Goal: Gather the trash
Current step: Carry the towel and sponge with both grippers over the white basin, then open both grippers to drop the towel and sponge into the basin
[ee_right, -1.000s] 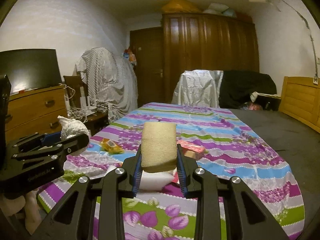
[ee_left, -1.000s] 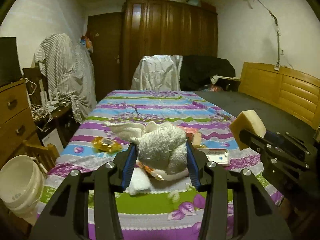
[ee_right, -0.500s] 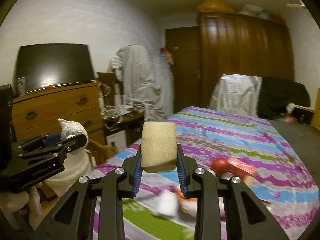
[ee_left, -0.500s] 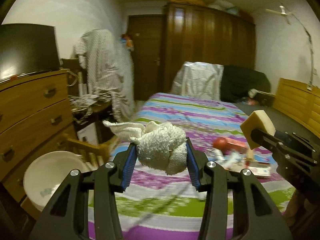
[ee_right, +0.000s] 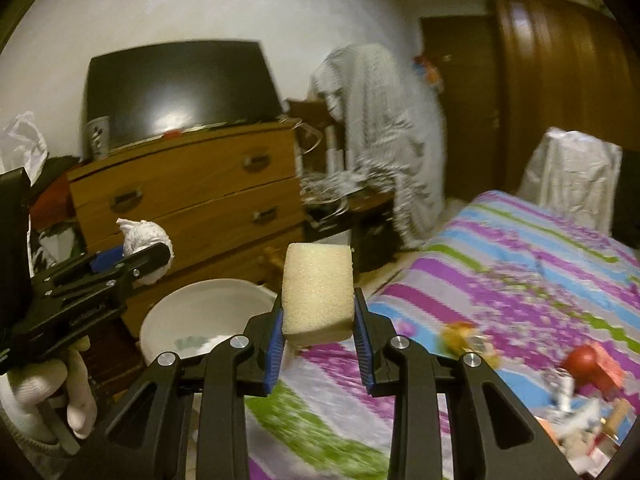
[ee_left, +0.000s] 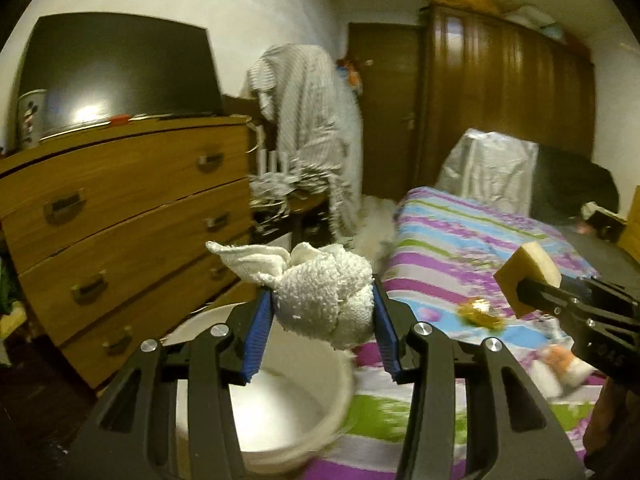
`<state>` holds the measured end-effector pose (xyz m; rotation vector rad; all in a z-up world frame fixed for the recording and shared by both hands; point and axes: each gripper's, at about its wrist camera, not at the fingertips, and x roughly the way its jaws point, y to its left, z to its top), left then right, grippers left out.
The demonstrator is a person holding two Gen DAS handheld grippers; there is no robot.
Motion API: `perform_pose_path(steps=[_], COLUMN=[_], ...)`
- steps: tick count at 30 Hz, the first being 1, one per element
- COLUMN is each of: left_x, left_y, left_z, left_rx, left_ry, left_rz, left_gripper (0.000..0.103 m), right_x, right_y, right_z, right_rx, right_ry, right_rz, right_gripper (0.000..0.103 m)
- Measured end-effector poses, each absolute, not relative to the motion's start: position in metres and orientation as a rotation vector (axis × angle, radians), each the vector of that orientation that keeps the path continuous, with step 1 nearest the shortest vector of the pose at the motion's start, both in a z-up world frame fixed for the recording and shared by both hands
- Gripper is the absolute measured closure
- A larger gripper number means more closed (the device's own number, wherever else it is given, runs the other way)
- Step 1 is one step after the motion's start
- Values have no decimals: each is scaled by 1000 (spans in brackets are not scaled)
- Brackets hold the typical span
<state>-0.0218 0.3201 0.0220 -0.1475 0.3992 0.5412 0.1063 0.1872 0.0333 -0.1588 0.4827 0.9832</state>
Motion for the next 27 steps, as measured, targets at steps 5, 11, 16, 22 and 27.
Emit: perform_pose_path(steps=[5, 11, 16, 22, 27], left_x=[-29, -20, -9, -8, -9], left_y=[367, 415, 442, 464, 470], left_z=[11, -16, -43, -68, -73], left_rx=[-181, -241, -274, -311, -322], left_ry=[447, 549, 636, 680, 684], left_rz=[596, 608, 588, 600, 607], left_gripper=[58, 58, 58, 58, 57], right_x=[106, 112, 120, 125, 130], right_y=[271, 352, 399, 414, 411], right_z=[28, -3, -36, -59, -69], right_rx=[-227, -333, -400, -419, -419], right_ry=[554, 717, 832, 876, 887], right_rz=[1077, 1163, 1186, 1188, 1188], right_gripper=[71, 71, 71, 71, 71])
